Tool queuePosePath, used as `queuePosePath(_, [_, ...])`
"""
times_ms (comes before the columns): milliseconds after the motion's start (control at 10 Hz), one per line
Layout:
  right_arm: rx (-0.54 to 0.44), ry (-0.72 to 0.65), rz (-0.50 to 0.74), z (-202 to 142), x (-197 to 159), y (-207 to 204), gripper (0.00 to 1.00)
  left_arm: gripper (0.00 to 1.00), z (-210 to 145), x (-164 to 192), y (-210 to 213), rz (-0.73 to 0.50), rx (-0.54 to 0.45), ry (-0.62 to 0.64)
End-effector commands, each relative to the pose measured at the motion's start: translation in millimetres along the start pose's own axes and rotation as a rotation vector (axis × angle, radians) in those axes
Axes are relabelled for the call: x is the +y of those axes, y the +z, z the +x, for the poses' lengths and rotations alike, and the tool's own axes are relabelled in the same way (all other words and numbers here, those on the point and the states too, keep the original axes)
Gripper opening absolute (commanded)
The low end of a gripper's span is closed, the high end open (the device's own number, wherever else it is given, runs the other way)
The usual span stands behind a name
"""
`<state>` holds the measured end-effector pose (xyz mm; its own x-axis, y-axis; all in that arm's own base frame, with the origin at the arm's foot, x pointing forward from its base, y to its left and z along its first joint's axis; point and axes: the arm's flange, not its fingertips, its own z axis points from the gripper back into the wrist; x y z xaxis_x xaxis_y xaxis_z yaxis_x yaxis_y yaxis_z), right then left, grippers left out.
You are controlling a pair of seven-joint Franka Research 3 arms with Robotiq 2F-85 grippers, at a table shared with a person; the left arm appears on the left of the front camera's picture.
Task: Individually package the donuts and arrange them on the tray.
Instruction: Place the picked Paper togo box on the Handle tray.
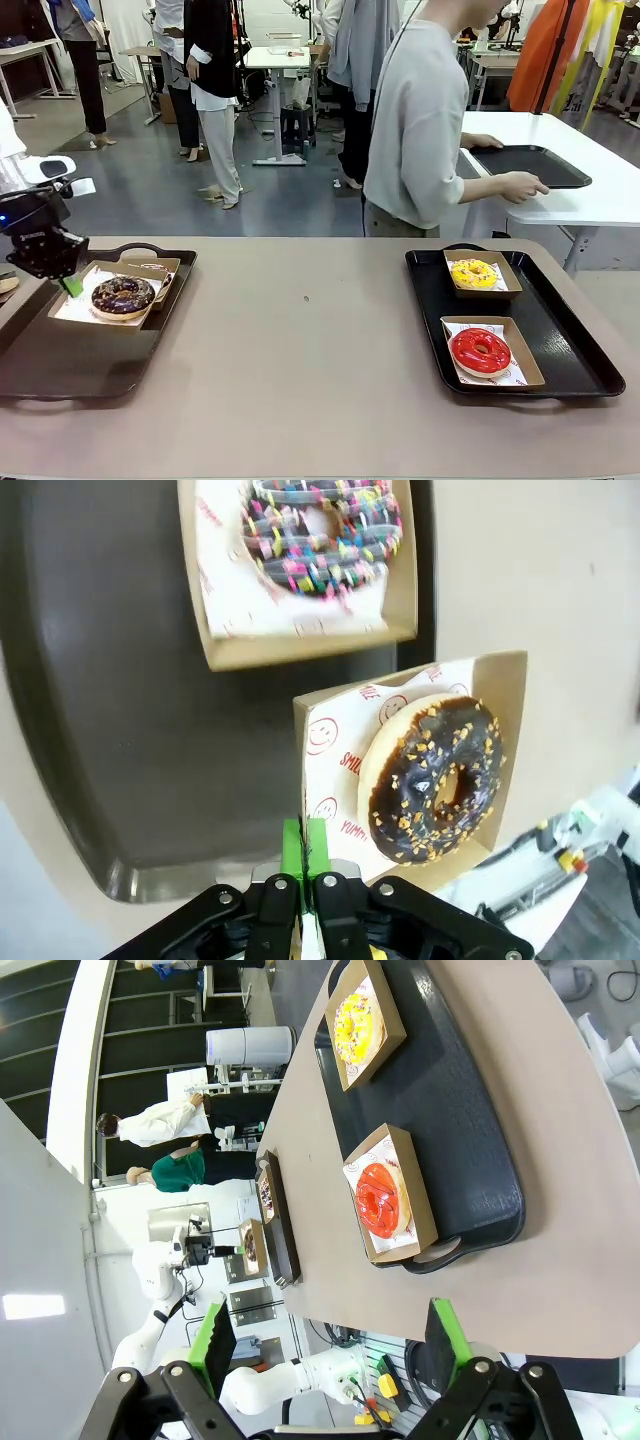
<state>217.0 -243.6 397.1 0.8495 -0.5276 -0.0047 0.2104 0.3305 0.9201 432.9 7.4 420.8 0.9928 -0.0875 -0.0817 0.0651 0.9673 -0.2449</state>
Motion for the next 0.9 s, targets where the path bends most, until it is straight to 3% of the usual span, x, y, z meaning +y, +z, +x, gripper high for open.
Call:
queuePosePath(0, [0.001, 0.0, 0.008, -1, -1, 0, 1.0, 0.01, -30, 14, 5, -0.046, 0.024, -0.011])
queuePosePath(500, [0.001, 0.0, 0.008, -1, -1, 0, 1.0, 0.01, -49, 53, -18, -0.07, -0.039, -0.004])
queuePosePath(800, [0.001, 0.0, 0.008, -1, -1, 0, 1.0, 0.01, -49, 50, -34, 0.02, -0.072, -0.003])
